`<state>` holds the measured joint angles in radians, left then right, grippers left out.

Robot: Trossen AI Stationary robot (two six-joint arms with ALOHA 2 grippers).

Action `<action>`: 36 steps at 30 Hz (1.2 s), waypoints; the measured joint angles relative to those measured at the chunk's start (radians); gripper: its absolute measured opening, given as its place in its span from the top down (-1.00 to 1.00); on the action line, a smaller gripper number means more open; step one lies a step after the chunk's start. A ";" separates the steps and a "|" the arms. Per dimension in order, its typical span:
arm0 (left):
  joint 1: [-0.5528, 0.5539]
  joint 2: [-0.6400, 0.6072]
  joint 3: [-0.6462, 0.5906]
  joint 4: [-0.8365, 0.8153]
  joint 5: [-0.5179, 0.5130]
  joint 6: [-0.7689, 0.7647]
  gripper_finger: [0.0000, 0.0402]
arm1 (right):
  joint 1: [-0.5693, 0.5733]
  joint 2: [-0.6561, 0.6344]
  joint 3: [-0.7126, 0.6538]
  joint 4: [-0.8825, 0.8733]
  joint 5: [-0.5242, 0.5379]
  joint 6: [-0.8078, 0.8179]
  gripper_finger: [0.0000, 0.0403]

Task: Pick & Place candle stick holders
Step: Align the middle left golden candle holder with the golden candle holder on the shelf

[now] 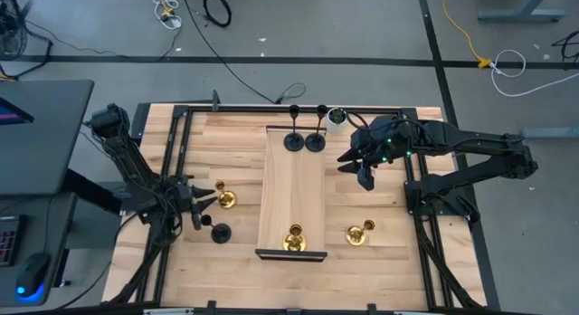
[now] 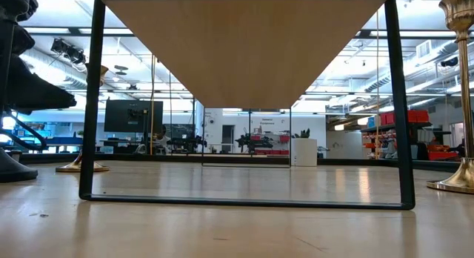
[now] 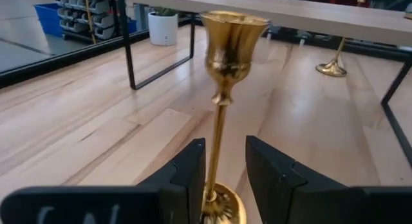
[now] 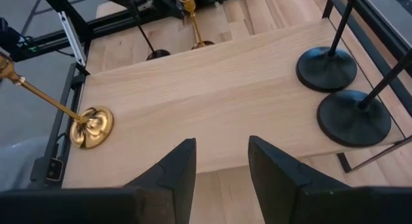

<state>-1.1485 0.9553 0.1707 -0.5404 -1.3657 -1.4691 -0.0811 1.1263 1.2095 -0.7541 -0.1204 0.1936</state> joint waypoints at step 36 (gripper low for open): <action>0.207 0.000 -0.015 0.308 0.022 0.342 0.44 | 0.000 0.000 0.000 0.037 0.000 -0.013 0.30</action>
<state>-0.9410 0.9554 0.1558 -0.2320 -1.3434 -1.1271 -0.0809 1.1263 1.2095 -0.7171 -0.1204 0.1807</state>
